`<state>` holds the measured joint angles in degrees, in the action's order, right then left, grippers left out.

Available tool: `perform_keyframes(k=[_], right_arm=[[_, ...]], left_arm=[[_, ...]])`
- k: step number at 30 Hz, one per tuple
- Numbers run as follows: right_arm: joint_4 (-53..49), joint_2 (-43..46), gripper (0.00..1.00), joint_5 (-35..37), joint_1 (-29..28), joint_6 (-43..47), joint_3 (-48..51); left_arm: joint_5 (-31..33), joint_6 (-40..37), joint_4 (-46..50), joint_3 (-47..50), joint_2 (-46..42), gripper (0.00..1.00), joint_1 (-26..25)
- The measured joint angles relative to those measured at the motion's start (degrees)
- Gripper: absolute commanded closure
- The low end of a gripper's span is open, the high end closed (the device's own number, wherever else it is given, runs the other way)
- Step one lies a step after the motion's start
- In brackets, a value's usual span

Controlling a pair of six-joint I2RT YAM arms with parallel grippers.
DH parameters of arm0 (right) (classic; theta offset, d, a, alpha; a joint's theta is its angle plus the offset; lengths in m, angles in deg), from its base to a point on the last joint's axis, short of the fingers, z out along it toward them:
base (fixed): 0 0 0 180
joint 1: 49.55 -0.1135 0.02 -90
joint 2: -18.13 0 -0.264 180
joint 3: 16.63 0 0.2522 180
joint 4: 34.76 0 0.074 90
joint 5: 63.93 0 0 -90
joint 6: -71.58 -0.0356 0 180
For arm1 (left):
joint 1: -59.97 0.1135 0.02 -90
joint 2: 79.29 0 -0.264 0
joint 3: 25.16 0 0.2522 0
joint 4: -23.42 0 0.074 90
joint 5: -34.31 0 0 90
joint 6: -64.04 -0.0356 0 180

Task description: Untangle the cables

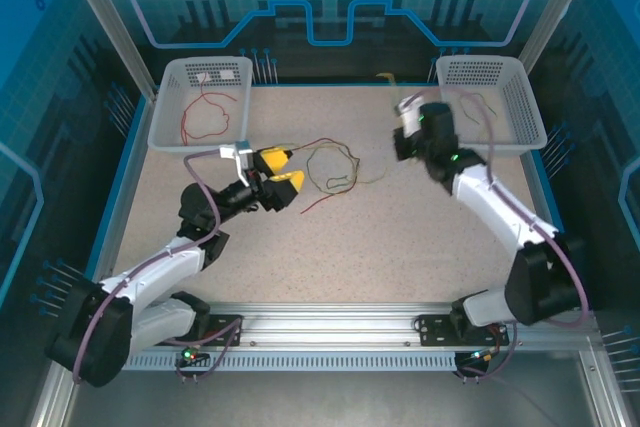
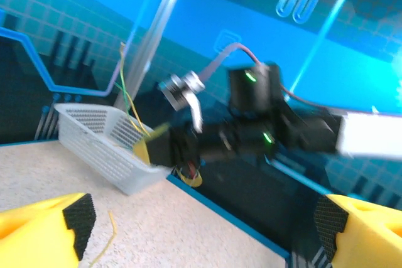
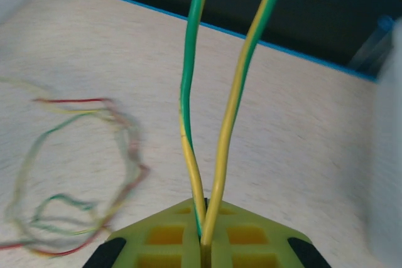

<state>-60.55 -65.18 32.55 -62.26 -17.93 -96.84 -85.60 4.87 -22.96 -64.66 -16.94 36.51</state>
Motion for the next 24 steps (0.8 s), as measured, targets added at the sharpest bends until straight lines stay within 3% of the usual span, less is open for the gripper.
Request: perform_keyframes(k=[4, 9, 15, 19, 24], right_arm=[[-6.5, -10.9, 1.00, -0.8, 12.2, -0.8, -13.8], [-15.5, -28.2, 1.00, -0.2, 18.9, -1.1, -31.5], [-26.8, -48.0, 1.00, -2.6, 23.5, -2.5, -52.7], [-31.2, -54.7, 0.99, -2.0, 24.7, -3.3, -61.1], [-33.8, -57.9, 0.77, -0.7, 24.8, -3.9, -66.9]], left_arm=[[0.6, -9.2, 11.1, -4.3, -1.8, 0.09, -7.1], [7.1, -22.8, 28.4, -10.9, -4.8, 0.07, -16.7], [13.1, -29.4, 39.8, -11.7, -5.2, 0.06, -18.6], [15.4, -31.3, 43.5, -11.7, -5.0, 0.06, -19.9], [16.8, -32.7, 45.4, -11.7, -5.0, 0.05, -20.0]])
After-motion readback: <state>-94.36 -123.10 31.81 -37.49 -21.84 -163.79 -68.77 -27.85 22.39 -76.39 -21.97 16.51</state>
